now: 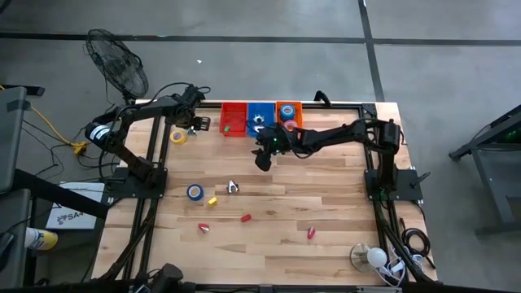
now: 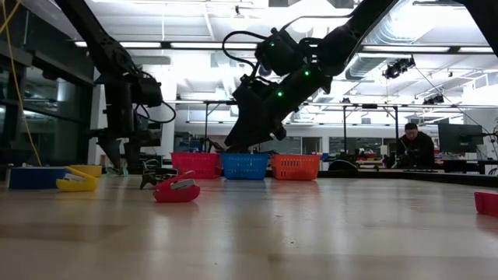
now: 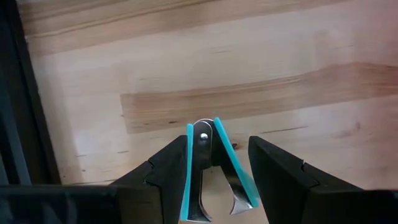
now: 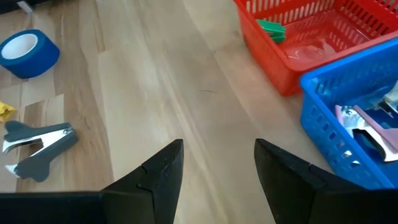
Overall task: Pick and place Stapler, Stapler remover, tape
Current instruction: Put the blue staple remover into the blue bin
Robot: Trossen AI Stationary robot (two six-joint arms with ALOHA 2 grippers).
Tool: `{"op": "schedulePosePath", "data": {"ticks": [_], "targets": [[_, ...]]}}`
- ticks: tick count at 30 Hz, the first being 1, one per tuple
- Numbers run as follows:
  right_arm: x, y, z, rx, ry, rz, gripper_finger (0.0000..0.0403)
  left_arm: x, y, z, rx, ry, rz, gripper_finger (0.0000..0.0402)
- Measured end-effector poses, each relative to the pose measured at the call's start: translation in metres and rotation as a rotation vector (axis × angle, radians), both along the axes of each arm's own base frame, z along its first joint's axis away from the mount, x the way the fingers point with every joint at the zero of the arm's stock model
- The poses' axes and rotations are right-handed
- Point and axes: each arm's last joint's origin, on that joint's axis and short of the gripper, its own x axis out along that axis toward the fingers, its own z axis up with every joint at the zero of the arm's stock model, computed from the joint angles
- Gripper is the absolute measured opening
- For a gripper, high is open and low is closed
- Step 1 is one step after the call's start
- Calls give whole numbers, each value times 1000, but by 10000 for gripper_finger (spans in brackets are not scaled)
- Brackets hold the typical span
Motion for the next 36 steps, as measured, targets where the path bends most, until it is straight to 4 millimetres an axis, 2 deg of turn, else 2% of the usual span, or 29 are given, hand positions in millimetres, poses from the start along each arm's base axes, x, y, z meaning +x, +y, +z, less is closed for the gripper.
{"op": "schedulePosePath", "data": {"ticks": [7, 12, 25, 28, 33, 36], "targets": [[1, 4, 0, -8, 2, 15, 188, 7, -9, -2, -38, 23, -24, 165], [1, 6, 0, -8, 2, 19, 188, 13, -14, -14, -73, 110, -23, 165], [2, 9, 0, -7, 2, 27, 188, 21, -18, -18, -87, 99, -43, 163], [2, 9, 0, -7, 2, 28, 188, 22, -19, -18, -96, 86, -46, 143], [2, 9, 0, -7, 3, 28, 188, 22, -19, -18, -105, 72, -52, 85], [2, 9, 0, -7, 4, 28, 188, 22, -19, -18, -105, 74, -64, 76]]}}
